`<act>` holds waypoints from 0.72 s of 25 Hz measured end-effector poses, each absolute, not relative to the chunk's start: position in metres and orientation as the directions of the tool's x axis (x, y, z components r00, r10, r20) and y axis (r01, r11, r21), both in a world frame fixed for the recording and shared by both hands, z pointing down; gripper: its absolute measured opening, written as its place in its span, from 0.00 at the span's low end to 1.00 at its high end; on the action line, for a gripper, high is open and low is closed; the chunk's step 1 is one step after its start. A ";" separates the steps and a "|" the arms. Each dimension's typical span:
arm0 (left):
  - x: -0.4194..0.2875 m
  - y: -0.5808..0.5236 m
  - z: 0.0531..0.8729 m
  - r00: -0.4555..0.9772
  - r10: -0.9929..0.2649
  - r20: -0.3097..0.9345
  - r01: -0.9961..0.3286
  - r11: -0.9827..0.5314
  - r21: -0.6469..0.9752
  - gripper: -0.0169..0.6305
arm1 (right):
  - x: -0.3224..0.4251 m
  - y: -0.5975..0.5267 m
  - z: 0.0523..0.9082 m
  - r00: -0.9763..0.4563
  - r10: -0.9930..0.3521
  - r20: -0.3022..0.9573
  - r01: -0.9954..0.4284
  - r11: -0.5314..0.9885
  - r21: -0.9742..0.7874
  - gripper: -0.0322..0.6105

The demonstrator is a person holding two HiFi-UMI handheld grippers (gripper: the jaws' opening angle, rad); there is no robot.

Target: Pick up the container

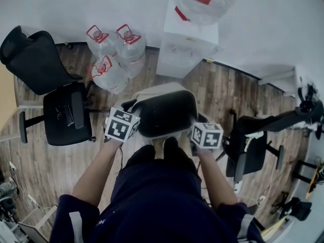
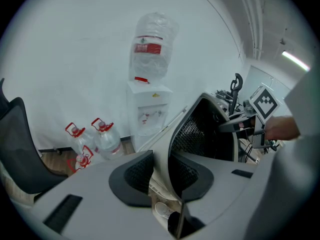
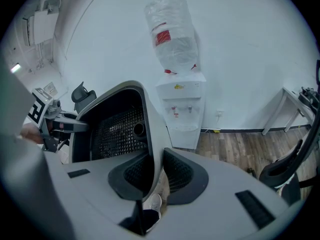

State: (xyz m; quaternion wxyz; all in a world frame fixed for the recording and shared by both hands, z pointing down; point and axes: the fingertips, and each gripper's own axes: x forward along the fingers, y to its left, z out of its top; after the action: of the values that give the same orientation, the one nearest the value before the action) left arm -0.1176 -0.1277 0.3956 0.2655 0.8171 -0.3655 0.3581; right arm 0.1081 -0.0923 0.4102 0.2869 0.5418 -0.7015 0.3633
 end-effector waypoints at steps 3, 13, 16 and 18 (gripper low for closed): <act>-0.116 -0.128 0.396 0.479 -0.408 0.777 -0.787 -0.592 0.174 0.19 | 0.109 -0.091 0.411 -0.242 -0.550 0.800 -0.970 0.147 -0.193 0.16; -0.113 -0.128 0.395 0.486 -0.412 0.771 -0.783 -0.597 0.175 0.19 | 0.113 -0.089 0.414 -0.234 -0.559 0.795 -0.972 0.141 -0.187 0.16; -0.113 -0.129 0.394 0.488 -0.410 0.771 -0.781 -0.600 0.175 0.19 | 0.112 -0.089 0.413 -0.232 -0.558 0.797 -0.973 0.139 -0.186 0.16; -0.112 -0.130 0.394 0.488 -0.409 0.771 -0.780 -0.602 0.174 0.19 | 0.113 -0.089 0.414 -0.233 -0.556 0.798 -0.972 0.140 -0.187 0.16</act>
State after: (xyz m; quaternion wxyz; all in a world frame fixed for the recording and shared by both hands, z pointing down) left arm -0.1118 -0.1298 0.3938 0.2614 0.8219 -0.3616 0.3540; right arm 0.1127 -0.0890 0.4137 0.2886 0.5479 -0.6976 0.3605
